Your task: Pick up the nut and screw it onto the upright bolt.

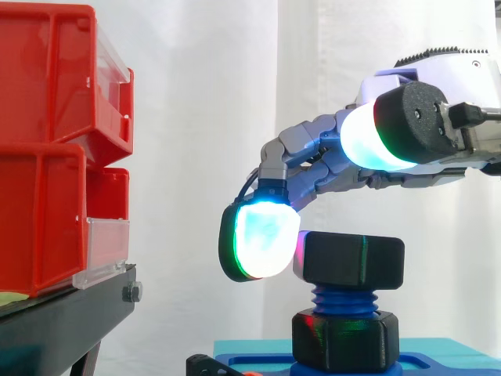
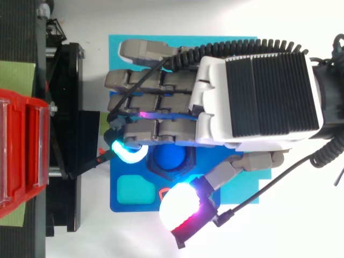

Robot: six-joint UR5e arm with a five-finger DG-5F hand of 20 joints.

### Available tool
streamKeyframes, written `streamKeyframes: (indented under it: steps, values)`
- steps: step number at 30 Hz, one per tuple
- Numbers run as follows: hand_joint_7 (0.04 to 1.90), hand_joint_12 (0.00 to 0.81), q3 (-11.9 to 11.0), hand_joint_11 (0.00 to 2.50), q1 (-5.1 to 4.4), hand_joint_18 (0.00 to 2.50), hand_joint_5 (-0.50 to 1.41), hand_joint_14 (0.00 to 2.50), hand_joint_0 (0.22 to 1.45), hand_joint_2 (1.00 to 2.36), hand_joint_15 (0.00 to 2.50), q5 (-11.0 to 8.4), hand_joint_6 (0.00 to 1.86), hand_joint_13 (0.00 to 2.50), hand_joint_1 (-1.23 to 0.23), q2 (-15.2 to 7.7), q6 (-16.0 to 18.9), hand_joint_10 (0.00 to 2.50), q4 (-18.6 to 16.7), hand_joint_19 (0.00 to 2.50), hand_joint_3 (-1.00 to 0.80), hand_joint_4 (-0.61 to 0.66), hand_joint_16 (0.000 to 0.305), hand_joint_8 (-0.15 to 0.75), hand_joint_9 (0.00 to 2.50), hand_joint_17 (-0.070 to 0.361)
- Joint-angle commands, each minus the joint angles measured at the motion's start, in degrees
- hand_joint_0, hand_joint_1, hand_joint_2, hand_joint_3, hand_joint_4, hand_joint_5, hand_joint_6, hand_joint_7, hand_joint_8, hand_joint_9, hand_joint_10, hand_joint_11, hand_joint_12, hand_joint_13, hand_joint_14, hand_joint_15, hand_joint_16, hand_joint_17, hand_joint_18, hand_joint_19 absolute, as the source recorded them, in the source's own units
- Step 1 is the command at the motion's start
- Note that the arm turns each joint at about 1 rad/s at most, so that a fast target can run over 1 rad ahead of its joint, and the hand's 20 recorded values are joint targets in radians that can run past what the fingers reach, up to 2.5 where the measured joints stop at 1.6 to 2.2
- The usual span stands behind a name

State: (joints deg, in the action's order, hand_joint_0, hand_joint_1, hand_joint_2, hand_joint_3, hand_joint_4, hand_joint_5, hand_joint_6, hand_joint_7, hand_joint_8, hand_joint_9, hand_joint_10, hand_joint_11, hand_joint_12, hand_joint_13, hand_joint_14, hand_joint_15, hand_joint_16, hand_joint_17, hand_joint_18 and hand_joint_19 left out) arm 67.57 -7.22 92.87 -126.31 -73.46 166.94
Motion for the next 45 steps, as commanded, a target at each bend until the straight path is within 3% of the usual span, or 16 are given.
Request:
streamKeyframes:
  steps: [1, 11, 17, 24, 33, 38, 41, 45]
  values:
    - [1.07, 0.269, 0.02, 0.00, 0.19, 0.00, -0.09, 0.00, 0.51, 1.00, 0.00, 0.03, 0.50, 0.30, -0.21, 0.02, -0.10, 0.00, -0.39, 0.00, -0.50, 0.27, 0.028, 0.280, 0.53, 0.063]
    - [1.22, 0.253, 0.02, 0.00, 1.15, 0.00, -0.05, 0.00, 0.52, 1.00, 0.00, 0.56, 0.50, 0.36, -0.23, 0.02, -0.63, 0.00, -0.30, 0.00, -0.50, 0.26, 0.025, 0.289, 0.62, 0.057]
    - [1.31, 0.222, 0.02, 0.00, 2.21, 0.11, -0.01, 0.00, 0.53, 1.00, 0.00, 0.73, 0.50, 0.50, -0.27, 0.02, -0.72, 0.00, -0.57, 0.00, -0.50, 0.22, 0.019, 0.289, 0.85, 0.042]
    - [1.36, 0.199, 0.02, 0.00, 2.73, 0.29, 0.03, 0.00, 0.54, 1.00, 0.00, 0.82, 0.50, 0.69, -0.29, 0.02, -0.80, 0.00, -1.27, 0.00, -0.50, 0.17, 0.014, 0.302, 1.12, 0.031]
    - [1.41, 0.181, 0.02, 0.00, 3.88, 0.38, 0.06, 0.00, 0.54, 1.00, 0.00, 2.67, 0.50, 0.79, -0.29, 0.02, -0.72, 0.00, 0.14, 0.00, -0.50, 0.14, 0.012, 0.298, 1.31, 0.026]
    - [1.21, 0.193, -0.33, 0.00, 4.23, 0.33, 0.01, 0.00, 0.54, 1.00, 0.00, 2.58, 0.50, 0.75, -0.29, 0.02, -0.80, 0.00, -0.04, 0.00, -0.50, 0.19, 0.013, 0.296, 1.24, 0.029]
    - [1.03, 0.218, -2.53, 0.00, 4.40, 0.24, -0.05, 0.00, 0.52, 1.00, 0.00, 2.67, 0.50, 0.66, -0.27, 0.02, -0.89, 0.00, 0.49, 0.00, -0.50, 0.27, 0.017, 0.285, 1.12, 0.038]
    - [0.83, 0.250, -4.46, 0.00, 4.67, 0.05, -0.12, 0.00, 0.50, 1.00, 0.00, 3.37, 0.50, 0.45, -0.24, 0.02, -1.77, 0.00, 3.13, 0.00, -0.50, 0.24, 0.023, 0.255, 0.89, 0.052]
